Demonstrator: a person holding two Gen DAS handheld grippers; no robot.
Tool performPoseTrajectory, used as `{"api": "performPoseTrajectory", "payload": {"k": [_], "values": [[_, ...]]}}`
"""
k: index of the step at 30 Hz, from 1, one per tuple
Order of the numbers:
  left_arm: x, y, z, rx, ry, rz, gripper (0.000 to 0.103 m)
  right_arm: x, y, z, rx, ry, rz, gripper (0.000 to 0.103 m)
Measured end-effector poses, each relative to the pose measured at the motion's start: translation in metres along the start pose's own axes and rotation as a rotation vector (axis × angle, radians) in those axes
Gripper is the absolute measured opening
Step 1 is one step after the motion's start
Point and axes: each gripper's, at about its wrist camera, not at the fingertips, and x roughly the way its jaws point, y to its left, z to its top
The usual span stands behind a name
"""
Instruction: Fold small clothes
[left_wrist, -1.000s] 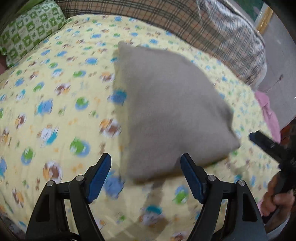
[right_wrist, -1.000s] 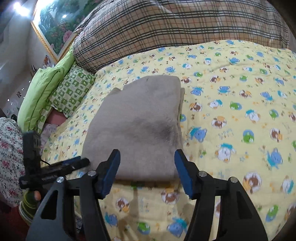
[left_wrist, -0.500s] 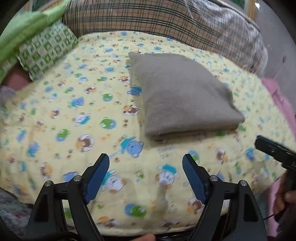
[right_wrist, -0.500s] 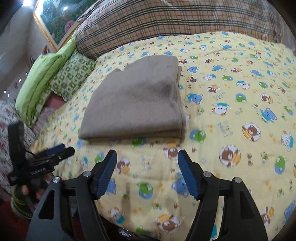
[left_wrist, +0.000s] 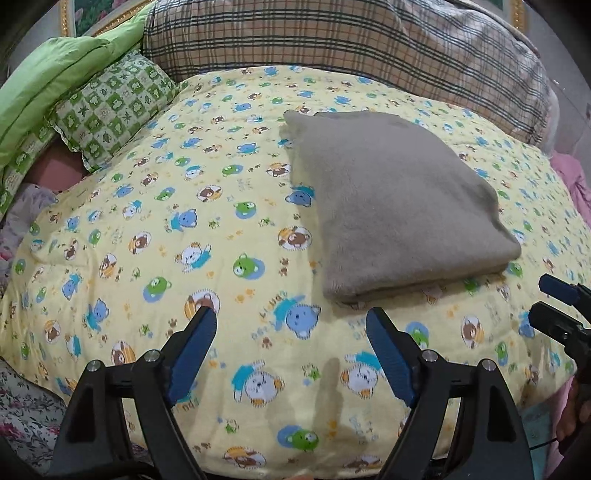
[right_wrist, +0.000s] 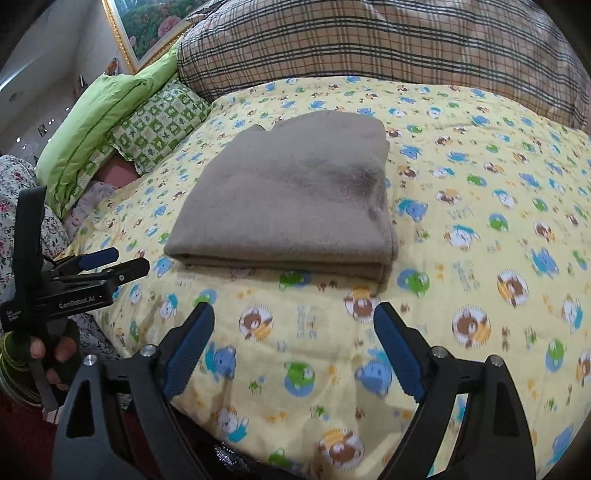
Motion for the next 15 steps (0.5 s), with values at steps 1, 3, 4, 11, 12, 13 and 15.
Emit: {"api": "performPoseTrajectory", "payload": {"k": [1,3,4,11,12,13,15], "values": [[0.001,-0.001,0.003,0.005,-0.001,-0.003,0.083,0.002,0.002,0.002,-0.008,0.003,-0.008,0.088],[0.001,-0.004,0.007,0.014,-0.01,0.001,0.083,0.008,0.004,0.01,-0.026,0.01,-0.008,0.088],[0.002,-0.006,0.009,0.019,-0.013,0.005,0.083,0.012,0.004,0.013,-0.032,0.018,-0.007,0.088],[-0.001,-0.015,0.024,0.039,-0.046,-0.008,0.083,0.026,0.002,0.034,-0.039,0.036,-0.013,0.088],[-0.001,-0.016,0.026,0.041,-0.051,-0.008,0.083,0.027,0.003,0.038,-0.046,0.034,-0.016,0.088],[-0.002,-0.017,0.029,0.043,-0.055,-0.008,0.083,0.027,0.003,0.04,-0.051,0.033,-0.017,0.088],[-0.001,-0.018,0.033,0.046,-0.057,-0.015,0.083,0.028,0.003,0.045,-0.053,0.033,-0.014,0.088]]}}
